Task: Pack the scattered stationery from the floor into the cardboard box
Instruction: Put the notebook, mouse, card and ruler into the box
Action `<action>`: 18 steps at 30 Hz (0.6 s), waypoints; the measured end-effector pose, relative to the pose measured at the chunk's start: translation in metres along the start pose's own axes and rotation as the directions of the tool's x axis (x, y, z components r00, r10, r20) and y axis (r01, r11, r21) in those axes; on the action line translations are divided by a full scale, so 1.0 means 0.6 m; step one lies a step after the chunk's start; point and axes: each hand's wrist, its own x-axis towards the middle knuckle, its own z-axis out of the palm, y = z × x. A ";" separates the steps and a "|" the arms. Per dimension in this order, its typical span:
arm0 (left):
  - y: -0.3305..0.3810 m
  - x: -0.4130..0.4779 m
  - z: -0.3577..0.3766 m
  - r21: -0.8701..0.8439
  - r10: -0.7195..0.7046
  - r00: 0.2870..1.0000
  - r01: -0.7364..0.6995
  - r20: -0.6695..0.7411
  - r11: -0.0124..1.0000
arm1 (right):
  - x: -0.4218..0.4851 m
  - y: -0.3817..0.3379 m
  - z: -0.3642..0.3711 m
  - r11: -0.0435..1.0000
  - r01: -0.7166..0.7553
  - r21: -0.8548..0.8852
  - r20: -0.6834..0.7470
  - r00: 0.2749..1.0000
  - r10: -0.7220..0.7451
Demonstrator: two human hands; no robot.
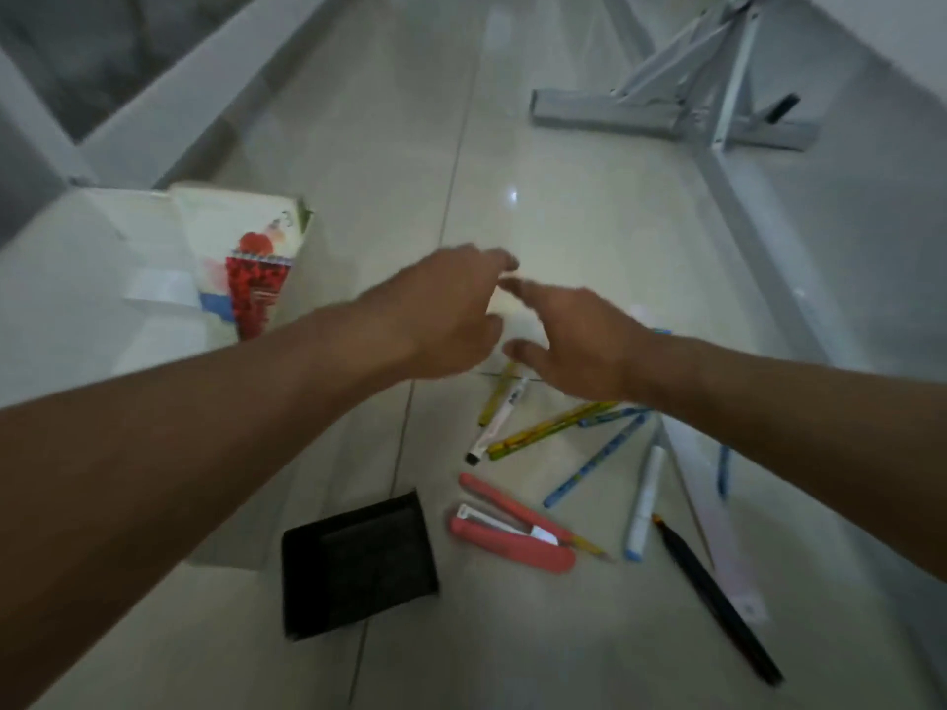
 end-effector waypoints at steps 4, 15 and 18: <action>0.038 0.020 0.067 0.081 0.043 0.968 -0.065 0.248 0.995 | -0.056 0.079 0.042 0.998 -0.061 0.010 0.034 0.998 0.061; 0.074 0.059 0.186 -0.072 -0.014 0.995 0.021 0.096 0.997 | -0.129 0.223 0.097 0.874 -0.375 0.309 -0.246 0.856 0.455; 0.096 0.074 0.211 -0.156 -0.046 0.998 0.052 0.044 0.986 | -0.141 0.234 0.095 0.827 -0.452 0.335 -0.238 0.809 0.538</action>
